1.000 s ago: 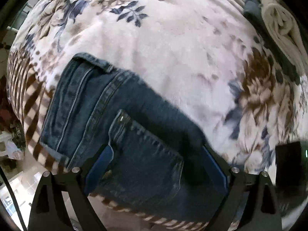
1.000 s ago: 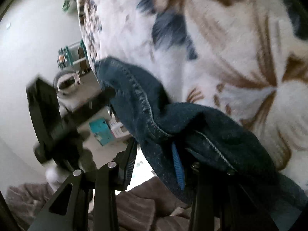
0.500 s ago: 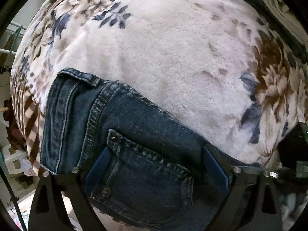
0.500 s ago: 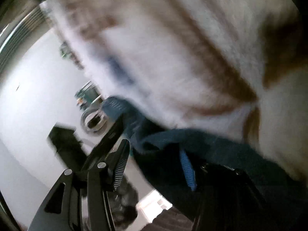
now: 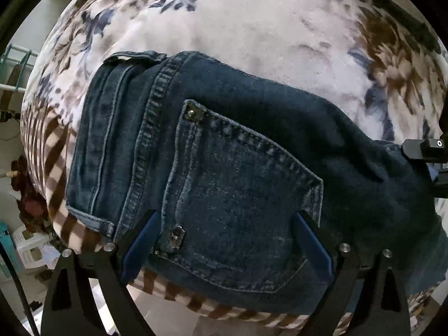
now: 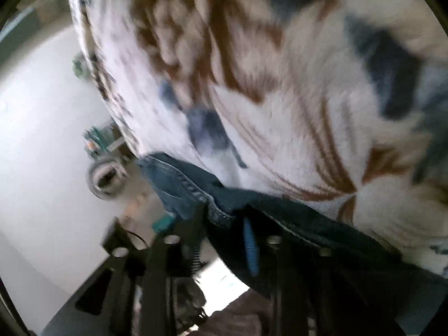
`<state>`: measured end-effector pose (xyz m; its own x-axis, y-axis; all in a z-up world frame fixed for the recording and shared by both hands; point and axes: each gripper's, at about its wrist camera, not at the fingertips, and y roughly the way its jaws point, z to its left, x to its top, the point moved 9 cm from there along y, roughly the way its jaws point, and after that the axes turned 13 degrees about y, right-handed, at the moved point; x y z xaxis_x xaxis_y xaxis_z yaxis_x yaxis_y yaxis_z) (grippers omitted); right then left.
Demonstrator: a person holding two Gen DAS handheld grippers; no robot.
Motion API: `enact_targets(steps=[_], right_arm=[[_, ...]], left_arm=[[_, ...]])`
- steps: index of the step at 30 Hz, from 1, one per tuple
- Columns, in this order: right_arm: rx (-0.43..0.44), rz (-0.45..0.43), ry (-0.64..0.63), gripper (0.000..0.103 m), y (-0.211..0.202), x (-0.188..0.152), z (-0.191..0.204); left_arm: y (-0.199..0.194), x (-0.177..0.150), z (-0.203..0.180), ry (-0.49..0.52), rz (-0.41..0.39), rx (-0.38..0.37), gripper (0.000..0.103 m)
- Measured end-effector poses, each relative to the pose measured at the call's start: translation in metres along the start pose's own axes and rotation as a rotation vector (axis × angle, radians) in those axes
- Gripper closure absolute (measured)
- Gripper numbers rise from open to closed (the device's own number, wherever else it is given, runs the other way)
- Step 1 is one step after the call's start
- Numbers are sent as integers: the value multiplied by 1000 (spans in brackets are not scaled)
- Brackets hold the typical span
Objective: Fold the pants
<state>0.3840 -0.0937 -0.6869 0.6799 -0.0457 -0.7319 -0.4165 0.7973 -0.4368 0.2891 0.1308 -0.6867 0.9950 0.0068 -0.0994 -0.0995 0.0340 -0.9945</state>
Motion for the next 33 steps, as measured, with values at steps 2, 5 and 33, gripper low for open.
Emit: enact_targets(steps=[2,5,33], right_arm=[[-26,29,-25,45,9,-2,4],[-138,19,-36,61,28,5,-3],[165,-33,35,39,-29,22,0]], left_arm=[[1,2,-1,6,-2,7,7],[5,12,-6,28,7,23,7],[12,23,-22,65,13,4,7]])
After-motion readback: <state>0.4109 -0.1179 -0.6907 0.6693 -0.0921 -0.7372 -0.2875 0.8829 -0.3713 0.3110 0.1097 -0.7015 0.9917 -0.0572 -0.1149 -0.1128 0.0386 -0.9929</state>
